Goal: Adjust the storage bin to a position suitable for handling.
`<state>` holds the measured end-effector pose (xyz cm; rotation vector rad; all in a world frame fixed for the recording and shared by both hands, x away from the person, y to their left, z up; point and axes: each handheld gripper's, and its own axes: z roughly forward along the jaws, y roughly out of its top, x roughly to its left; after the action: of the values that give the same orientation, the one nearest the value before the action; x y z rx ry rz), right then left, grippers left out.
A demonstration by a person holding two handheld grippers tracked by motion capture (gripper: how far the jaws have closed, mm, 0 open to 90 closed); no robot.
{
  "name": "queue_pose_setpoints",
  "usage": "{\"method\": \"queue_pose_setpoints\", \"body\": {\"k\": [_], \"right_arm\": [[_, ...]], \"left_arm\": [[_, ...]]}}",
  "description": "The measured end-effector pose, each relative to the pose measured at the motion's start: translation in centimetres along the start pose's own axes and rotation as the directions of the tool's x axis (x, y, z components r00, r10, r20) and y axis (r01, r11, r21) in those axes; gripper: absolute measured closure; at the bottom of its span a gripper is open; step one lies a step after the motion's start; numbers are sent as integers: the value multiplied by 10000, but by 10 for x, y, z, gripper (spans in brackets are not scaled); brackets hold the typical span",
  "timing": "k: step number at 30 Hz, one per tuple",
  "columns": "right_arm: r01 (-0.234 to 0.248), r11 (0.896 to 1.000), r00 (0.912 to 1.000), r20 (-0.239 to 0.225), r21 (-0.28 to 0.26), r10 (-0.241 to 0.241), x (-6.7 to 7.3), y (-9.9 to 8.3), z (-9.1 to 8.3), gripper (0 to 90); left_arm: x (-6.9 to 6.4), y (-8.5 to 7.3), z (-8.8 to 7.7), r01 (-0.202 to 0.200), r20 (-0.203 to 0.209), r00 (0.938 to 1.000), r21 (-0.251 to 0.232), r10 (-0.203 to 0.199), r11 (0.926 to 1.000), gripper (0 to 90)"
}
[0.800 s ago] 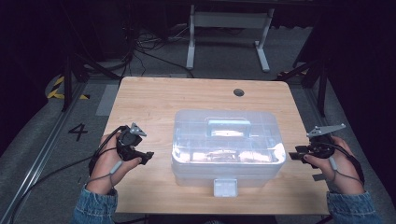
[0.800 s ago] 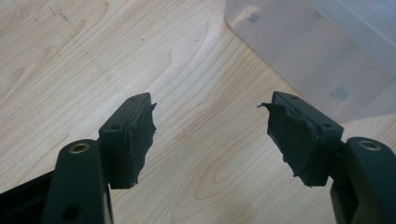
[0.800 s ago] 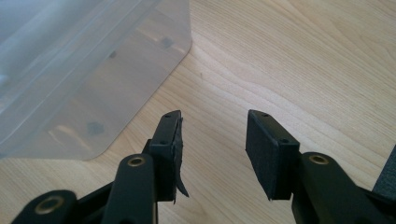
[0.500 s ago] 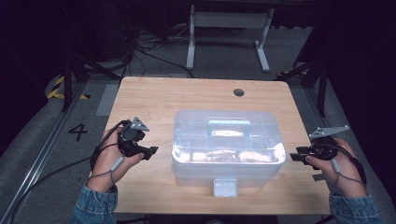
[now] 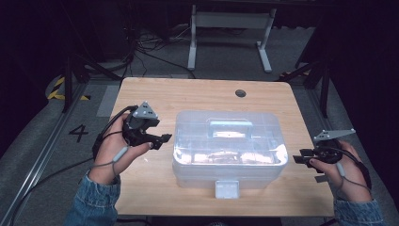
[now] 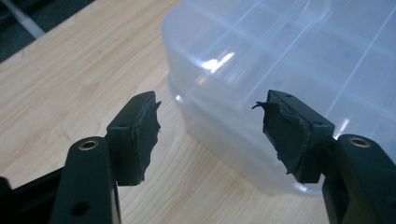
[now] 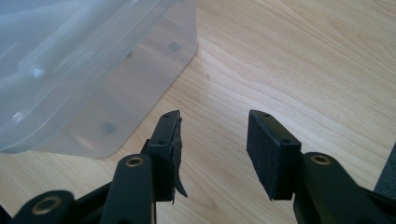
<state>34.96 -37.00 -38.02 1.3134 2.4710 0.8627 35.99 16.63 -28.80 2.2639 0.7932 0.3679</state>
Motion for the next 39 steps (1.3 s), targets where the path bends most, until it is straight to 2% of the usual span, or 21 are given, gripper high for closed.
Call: {"method": "queue_pose_setpoints", "body": {"k": [8,11,15,19,23,26,27,31,33,34,36,37,39], "right_arm": [[-7,9999,10000,-95,-113,6,1,1,1,559],[-56,9999,9999,-112,-103,55,1,1,2,557],[-31,9999,9999,-154,-124,29,1,1,2,555],[-40,9999,9999,-160,-131,38,0,1,3,552],[-43,9999,9998,-176,-137,41,0,1,4,546],[-36,9999,9999,-168,-148,34,0,1,4,540],[-69,9999,9998,-170,-127,67,0,1,5,539],[-34,9999,9998,-195,-144,31,1,2,6,538],[-50,9998,9997,-220,-169,46,0,1,5,538],[-44,9998,9998,-218,-183,40,0,1,5,538],[-38,9998,9998,-221,-187,34,0,1,5,538],[-63,9998,9998,-209,-191,59,0,1,5,538],[-66,9998,9997,-221,-200,61,0,1,5,538]], "left_arm": [[-15,30,13,-514,598,9967,-546,546,9972,349],[-18,39,18,-665,694,9950,-681,713,9955,348],[-21,47,25,-931,802,9915,-1083,1021,9897,341],[-24,54,33,-902,1173,9874,-1374,1066,9864,364],[-28,59,41,-1033,1285,9839,-1586,1243,9819,368],[-30,60,46,-858,1395,9839,-1776,1114,9804,381],[-32,61,50,-663,1542,9833,-1930,969,9790,382],[-36,62,56,-533,1675,9820,-1988,876,9786,386],[-39,63,61,-371,1751,9818,-2058,741,9779,386],[-40,63,66,-137,1917,9800,-2041,537,9789,383],[-42,64,68,-133,1926,9798,-2088,545,9779,365],[-44,64,73,-24,1961,9799,-1717,365,9851,361],[-45,65,75,-80,1908,9808,-1616,392,9868,361]]}}
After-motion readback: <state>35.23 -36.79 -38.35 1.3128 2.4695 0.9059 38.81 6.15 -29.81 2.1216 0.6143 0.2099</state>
